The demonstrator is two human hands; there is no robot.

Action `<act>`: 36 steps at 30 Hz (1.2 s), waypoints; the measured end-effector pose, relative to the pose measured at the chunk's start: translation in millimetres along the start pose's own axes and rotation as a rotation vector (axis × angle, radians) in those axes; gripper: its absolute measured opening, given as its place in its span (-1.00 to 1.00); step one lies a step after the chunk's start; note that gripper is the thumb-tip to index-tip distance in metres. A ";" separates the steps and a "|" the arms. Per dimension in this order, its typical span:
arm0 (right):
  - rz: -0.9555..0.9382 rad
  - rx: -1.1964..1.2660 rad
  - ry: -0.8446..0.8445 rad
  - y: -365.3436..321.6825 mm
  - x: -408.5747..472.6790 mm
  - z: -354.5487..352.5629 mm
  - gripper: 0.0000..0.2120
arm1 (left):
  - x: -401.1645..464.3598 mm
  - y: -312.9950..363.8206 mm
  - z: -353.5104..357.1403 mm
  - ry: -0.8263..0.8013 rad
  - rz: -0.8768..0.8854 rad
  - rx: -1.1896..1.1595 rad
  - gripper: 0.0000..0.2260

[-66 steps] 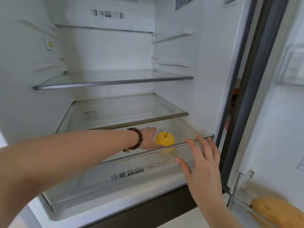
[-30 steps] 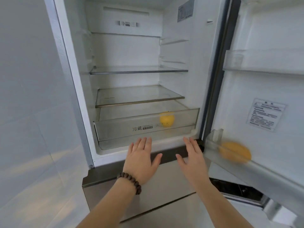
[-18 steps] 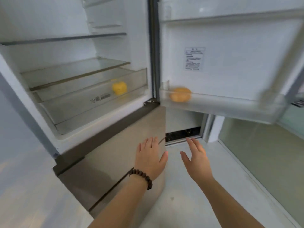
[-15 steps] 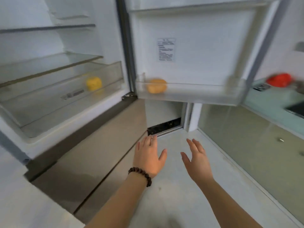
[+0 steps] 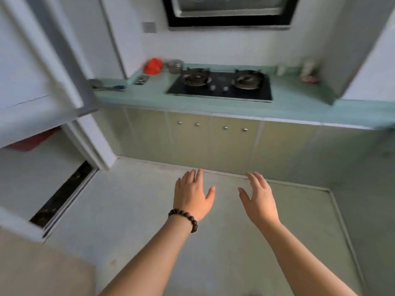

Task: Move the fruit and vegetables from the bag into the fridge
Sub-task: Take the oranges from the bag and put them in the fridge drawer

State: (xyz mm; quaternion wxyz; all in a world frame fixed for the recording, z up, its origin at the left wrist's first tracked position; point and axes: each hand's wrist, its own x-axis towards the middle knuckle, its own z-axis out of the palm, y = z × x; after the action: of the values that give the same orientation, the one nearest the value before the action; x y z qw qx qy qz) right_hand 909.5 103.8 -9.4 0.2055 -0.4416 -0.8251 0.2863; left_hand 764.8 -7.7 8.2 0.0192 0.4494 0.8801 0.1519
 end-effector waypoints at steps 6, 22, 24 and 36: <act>0.263 -0.038 0.183 129.5 14.4 -94.8 -0.51 | 58.3 158.7 64.9 -0.118 0.292 -0.031 -0.35; 0.725 -0.029 0.590 352.4 13.2 -295.7 -0.54 | 124.8 510.8 169.7 -0.285 0.831 -0.129 -0.40; 0.773 -0.017 0.617 371.7 18.5 -307.3 -0.54 | 134.6 535.9 182.8 -0.315 0.862 -0.128 -0.40; 0.918 -0.066 0.744 497.4 160.9 -387.6 -0.56 | 279.7 691.3 265.6 -0.473 1.024 -0.168 -0.41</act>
State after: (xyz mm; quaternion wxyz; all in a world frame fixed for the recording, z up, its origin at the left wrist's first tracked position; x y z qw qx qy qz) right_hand 1358.3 574.7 -29.5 0.3220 -0.8304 -0.4306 0.1462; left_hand 1186.4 661.7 -19.4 0.1754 0.8373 0.5067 0.1067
